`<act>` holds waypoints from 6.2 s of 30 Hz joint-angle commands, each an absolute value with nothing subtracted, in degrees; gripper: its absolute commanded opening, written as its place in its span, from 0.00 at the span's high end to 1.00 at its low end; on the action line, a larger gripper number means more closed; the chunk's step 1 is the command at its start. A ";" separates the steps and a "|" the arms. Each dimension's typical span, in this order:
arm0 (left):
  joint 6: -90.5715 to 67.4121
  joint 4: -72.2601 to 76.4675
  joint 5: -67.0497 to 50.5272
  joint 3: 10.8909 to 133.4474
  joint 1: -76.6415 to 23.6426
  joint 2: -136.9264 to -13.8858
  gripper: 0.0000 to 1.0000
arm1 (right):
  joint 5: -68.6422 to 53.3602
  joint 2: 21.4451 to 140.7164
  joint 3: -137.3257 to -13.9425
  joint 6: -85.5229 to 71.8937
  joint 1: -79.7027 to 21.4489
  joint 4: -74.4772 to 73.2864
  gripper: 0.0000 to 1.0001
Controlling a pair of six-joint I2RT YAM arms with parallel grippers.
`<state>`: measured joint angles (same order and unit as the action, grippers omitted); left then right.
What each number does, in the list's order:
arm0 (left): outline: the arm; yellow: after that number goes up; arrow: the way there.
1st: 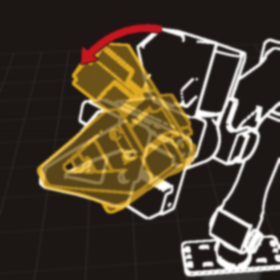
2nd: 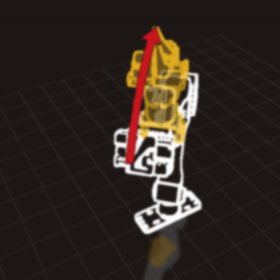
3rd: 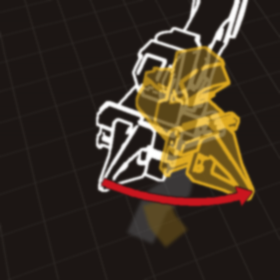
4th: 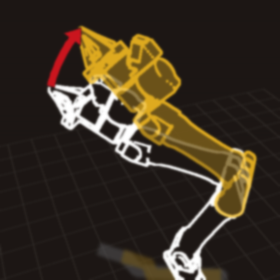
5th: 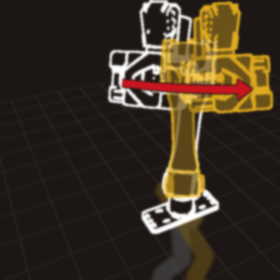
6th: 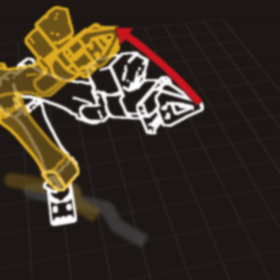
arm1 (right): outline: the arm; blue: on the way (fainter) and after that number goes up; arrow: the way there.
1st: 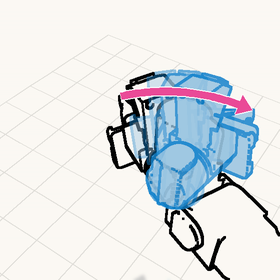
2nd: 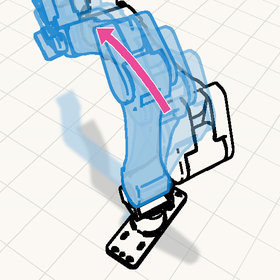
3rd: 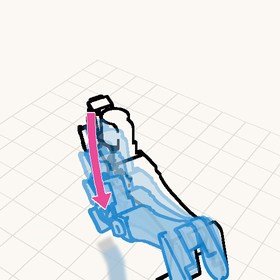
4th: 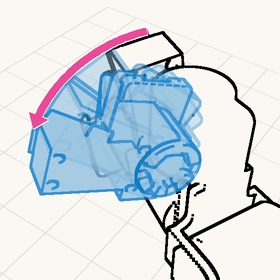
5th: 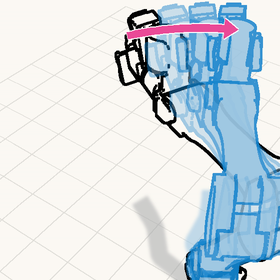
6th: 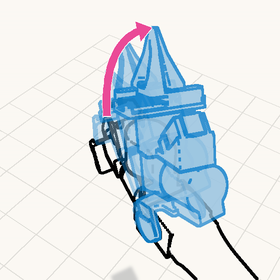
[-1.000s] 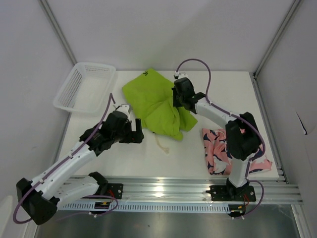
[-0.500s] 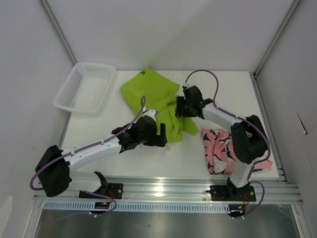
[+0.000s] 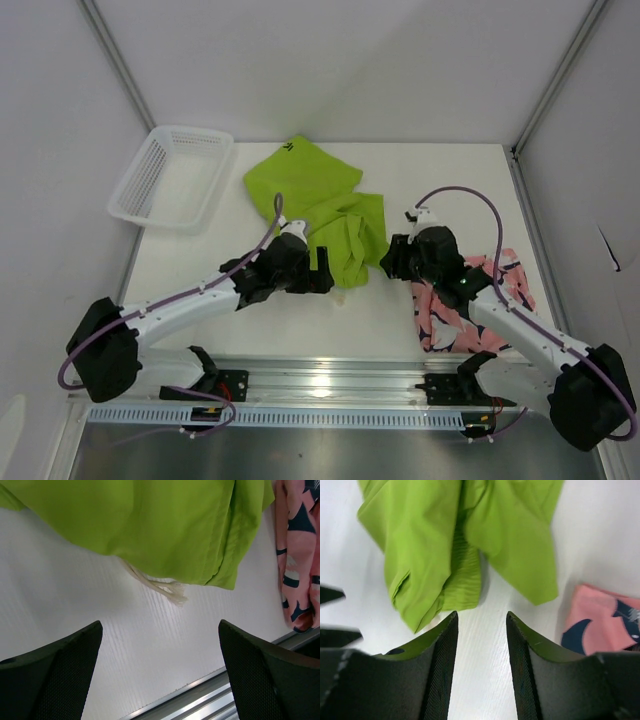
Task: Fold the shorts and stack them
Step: Flatten the shorts out
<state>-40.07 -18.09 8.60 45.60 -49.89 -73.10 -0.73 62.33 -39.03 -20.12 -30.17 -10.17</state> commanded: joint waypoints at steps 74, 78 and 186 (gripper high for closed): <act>-20.14 -6.77 23.03 35.94 -43.86 -45.00 0.05 | -15.30 94.22 -82.00 -64.25 -44.12 -15.29 1.00; -16.79 -5.19 18.30 37.09 -43.86 -46.76 0.05 | -14.50 94.92 -82.44 -64.51 -44.21 -16.79 1.00; -11.43 -62.40 20.74 100.11 -31.55 -61.17 0.98 | -4.39 74.70 -80.94 -17.05 -16.35 -21.26 1.00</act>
<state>-14.11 -59.13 20.51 97.73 -32.21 -60.75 -1.78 73.43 -77.62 -17.89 -17.32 -19.90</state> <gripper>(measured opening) 0.026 0.006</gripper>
